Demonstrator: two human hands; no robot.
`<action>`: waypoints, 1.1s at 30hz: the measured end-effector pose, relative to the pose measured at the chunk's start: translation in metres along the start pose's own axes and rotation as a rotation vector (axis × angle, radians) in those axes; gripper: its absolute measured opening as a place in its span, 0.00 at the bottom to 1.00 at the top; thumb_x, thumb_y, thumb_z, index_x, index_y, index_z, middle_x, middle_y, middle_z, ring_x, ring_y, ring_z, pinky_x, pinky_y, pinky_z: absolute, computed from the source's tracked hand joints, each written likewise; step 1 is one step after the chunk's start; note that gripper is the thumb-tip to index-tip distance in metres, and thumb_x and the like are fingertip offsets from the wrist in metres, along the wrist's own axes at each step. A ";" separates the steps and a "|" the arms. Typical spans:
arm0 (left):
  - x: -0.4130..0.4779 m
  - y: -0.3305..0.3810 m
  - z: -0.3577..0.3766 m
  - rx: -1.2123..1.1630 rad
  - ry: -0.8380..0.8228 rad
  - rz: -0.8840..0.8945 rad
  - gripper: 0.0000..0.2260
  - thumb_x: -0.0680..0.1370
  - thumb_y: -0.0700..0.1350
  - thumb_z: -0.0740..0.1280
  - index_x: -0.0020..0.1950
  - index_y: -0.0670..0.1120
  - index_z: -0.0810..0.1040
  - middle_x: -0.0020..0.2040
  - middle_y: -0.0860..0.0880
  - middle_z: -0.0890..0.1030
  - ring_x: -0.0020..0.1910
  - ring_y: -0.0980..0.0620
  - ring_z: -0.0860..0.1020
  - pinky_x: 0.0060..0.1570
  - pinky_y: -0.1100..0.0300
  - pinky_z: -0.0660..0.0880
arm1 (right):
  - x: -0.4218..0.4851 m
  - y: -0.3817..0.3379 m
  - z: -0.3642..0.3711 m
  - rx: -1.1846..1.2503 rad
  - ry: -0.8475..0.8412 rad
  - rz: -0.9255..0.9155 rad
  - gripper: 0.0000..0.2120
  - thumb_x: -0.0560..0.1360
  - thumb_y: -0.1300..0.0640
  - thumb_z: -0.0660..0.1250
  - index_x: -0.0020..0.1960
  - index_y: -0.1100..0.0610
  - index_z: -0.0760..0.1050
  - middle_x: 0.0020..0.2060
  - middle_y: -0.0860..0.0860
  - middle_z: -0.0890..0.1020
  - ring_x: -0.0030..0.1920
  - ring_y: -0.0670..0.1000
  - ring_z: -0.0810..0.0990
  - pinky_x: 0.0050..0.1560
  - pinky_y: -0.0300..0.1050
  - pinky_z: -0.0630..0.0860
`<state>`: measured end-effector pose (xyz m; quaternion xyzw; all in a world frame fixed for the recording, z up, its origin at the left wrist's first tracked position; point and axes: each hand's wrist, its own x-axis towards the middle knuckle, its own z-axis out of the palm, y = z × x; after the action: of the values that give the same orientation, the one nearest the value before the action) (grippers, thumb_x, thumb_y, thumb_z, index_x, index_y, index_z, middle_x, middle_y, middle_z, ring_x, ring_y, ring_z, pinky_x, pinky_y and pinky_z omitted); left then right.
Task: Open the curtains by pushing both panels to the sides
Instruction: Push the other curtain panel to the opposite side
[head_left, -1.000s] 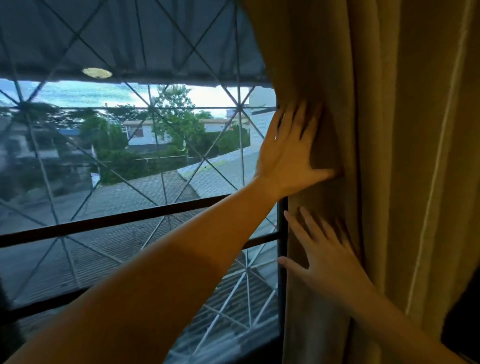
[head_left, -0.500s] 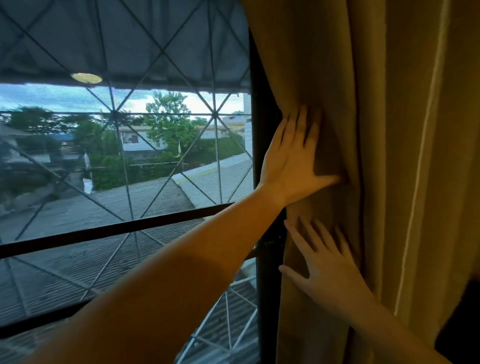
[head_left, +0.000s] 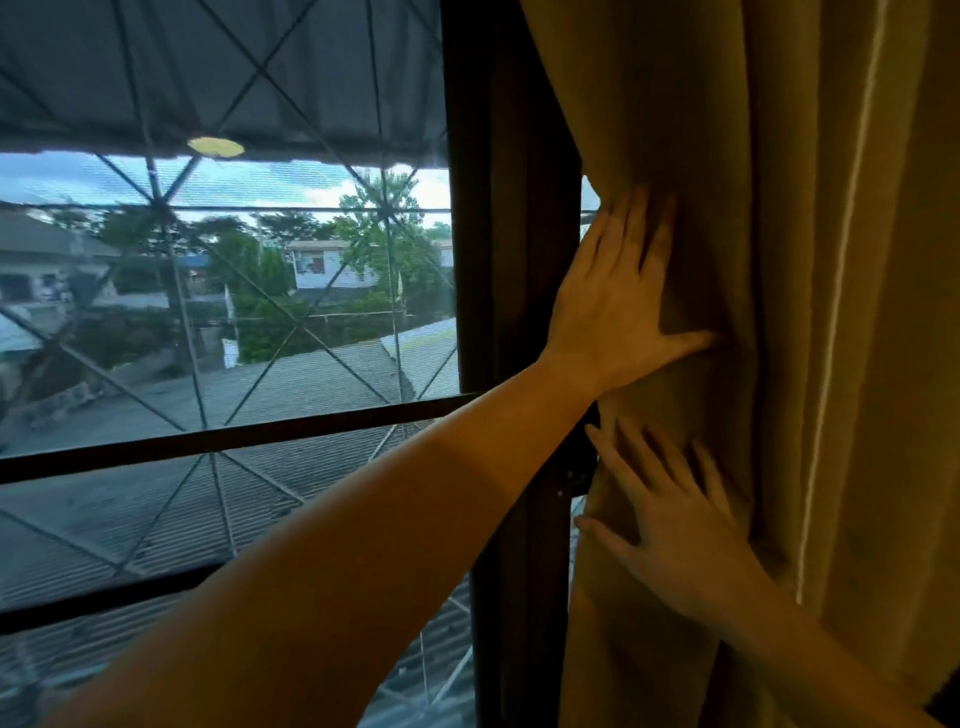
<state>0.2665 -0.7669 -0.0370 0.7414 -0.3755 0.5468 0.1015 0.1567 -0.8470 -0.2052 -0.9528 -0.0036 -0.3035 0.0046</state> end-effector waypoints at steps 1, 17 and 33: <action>0.003 0.003 0.005 -0.022 0.005 -0.007 0.58 0.73 0.81 0.62 0.89 0.42 0.54 0.89 0.36 0.53 0.89 0.38 0.51 0.88 0.44 0.46 | 0.001 0.006 0.001 -0.001 -0.009 0.001 0.41 0.78 0.23 0.46 0.85 0.39 0.43 0.85 0.52 0.54 0.83 0.60 0.55 0.79 0.66 0.46; 0.039 0.054 0.041 -0.106 -0.023 -0.059 0.58 0.74 0.78 0.66 0.89 0.39 0.54 0.88 0.35 0.52 0.89 0.36 0.50 0.88 0.45 0.44 | 0.004 0.078 -0.008 -0.063 -0.038 -0.004 0.43 0.76 0.22 0.44 0.85 0.40 0.38 0.86 0.51 0.48 0.84 0.56 0.45 0.79 0.62 0.37; 0.019 0.051 0.025 -0.043 -0.107 -0.084 0.58 0.74 0.79 0.65 0.90 0.41 0.51 0.89 0.37 0.49 0.89 0.38 0.47 0.87 0.45 0.40 | -0.013 0.069 -0.005 -0.035 -0.094 -0.027 0.43 0.75 0.23 0.40 0.83 0.39 0.33 0.86 0.49 0.42 0.84 0.55 0.40 0.77 0.62 0.35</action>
<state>0.2529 -0.8250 -0.0428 0.7824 -0.3606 0.4933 0.1203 0.1439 -0.9163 -0.2086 -0.9658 -0.0114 -0.2585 -0.0163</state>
